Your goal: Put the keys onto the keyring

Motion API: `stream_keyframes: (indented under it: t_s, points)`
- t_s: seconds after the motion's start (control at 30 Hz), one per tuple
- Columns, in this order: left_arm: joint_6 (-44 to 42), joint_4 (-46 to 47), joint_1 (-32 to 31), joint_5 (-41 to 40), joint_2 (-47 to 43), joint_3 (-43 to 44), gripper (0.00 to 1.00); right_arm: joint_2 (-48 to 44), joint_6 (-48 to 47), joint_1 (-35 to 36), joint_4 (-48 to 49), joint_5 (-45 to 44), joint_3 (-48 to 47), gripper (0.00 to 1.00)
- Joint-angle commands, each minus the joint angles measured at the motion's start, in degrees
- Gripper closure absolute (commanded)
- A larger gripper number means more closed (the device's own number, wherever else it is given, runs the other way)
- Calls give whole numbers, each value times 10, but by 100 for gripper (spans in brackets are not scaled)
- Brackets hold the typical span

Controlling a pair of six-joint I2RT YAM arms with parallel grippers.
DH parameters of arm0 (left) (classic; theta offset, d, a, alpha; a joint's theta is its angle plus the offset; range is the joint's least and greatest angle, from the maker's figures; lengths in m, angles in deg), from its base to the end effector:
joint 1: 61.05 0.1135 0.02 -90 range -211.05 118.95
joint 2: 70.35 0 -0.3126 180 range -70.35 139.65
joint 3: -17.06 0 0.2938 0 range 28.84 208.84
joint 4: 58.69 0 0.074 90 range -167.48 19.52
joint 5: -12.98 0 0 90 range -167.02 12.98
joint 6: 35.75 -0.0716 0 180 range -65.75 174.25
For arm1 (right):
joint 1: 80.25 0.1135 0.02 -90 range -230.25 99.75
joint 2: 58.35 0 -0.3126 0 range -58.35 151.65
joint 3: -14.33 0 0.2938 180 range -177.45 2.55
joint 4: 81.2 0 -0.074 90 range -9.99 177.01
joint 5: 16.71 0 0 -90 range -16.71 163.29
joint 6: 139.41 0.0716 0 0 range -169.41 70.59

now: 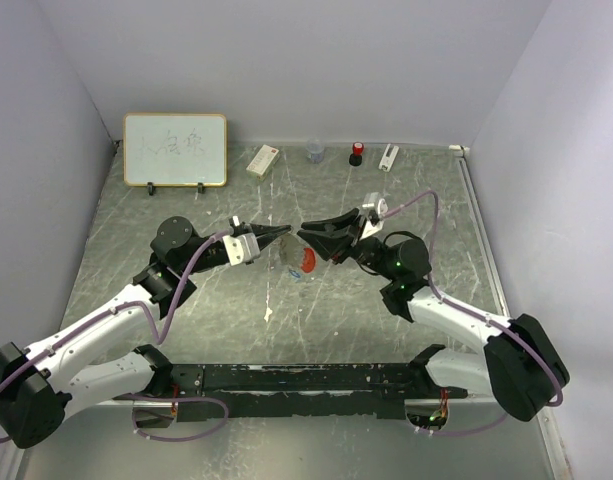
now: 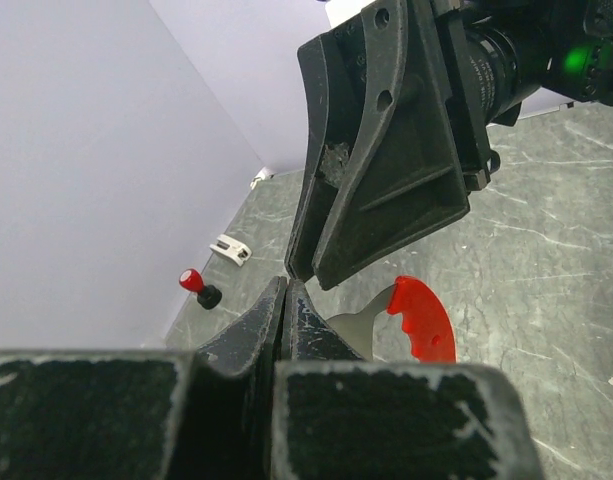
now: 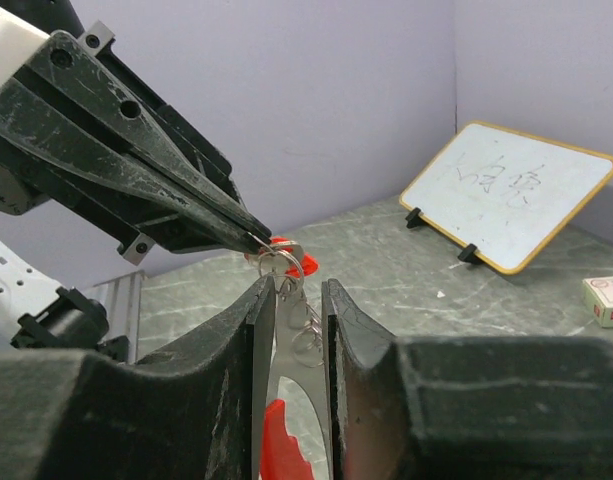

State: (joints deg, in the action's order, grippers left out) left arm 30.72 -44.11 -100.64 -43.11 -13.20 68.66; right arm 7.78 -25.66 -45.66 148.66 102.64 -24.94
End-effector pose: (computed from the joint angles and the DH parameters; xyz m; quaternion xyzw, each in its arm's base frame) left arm 0.1862 -0.2058 0.3686 0.5140 0.4131 -0.2891 0.6939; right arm 0.2115 0.1885 0.3199 -0.2607 0.5116 0.5153 0.6362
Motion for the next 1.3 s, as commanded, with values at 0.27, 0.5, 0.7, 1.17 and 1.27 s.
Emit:
stream_keyframes:
  t_s: [0.27, 0.5, 0.7, 1.17, 1.27]
  points:
    - [9, 44, -4, 25, 6, 11, 93, 32, 49, -6, 70, 29, -7, 75]
    - [13, 51, -4, 28, 7, 11, 93, 51, 61, -7, 92, 34, -8, 75]
    - [17, 59, -4, 33, 9, 10, 93, 66, 71, -8, 110, 39, -13, 76]
    - [23, 72, -4, 37, 19, 7, 93, 99, 103, -8, 165, 55, -24, 81]
    - [23, 72, -4, 37, 21, 8, 93, 107, 108, -8, 179, 58, -24, 81]
